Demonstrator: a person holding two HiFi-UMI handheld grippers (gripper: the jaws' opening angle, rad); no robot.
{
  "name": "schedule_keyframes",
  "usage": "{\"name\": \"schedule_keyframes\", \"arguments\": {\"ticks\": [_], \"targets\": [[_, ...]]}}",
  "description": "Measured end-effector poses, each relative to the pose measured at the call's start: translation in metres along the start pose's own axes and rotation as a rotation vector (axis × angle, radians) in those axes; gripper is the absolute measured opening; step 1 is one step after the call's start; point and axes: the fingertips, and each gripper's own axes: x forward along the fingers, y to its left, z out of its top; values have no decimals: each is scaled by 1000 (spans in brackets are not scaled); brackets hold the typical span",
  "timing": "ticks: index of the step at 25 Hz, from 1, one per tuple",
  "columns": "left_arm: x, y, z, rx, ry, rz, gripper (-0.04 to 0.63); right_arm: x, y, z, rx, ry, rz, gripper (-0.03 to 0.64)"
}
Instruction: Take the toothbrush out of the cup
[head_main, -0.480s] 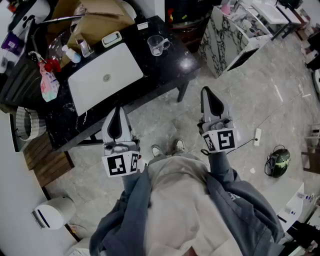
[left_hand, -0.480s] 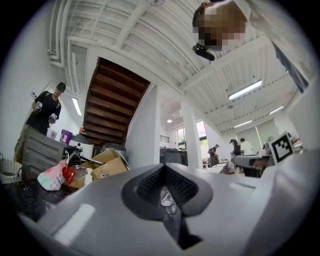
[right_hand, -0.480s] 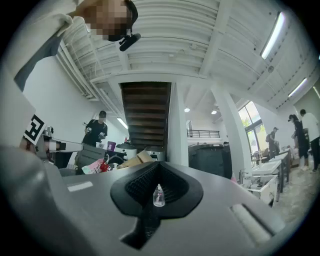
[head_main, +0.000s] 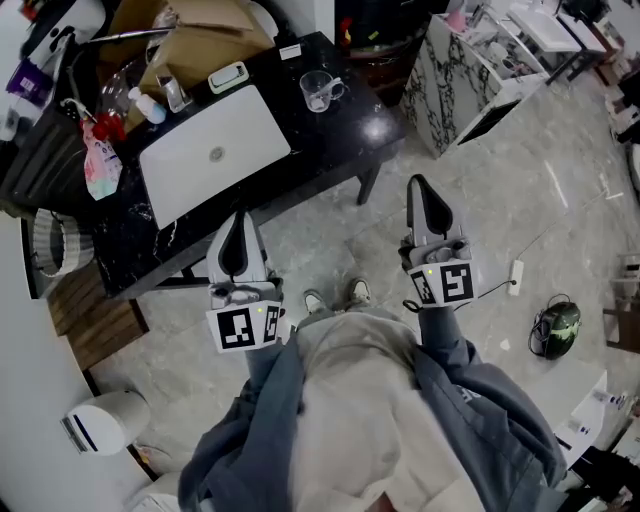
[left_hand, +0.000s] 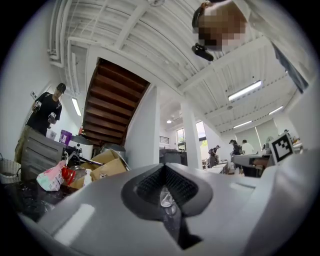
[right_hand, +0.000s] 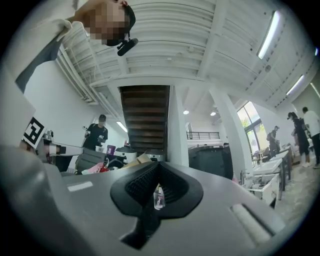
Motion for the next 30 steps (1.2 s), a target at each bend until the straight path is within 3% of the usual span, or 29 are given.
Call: {"name": "schedule_keyframes", "arguments": {"ticks": [18, 23, 26, 30], "targets": [[0, -5, 6, 57, -10, -19, 63, 2, 2, 0, -4, -1, 8, 5], [-2, -1, 12, 69, -30, 11, 241, 1, 2, 1, -1, -6, 9, 5], [-3, 4, 16, 62, -40, 34, 416, 1, 1, 1, 4, -9, 8, 5], [-3, 4, 16, 58, -44, 27, 419, 1, 1, 1, 4, -10, 11, 5]]}}
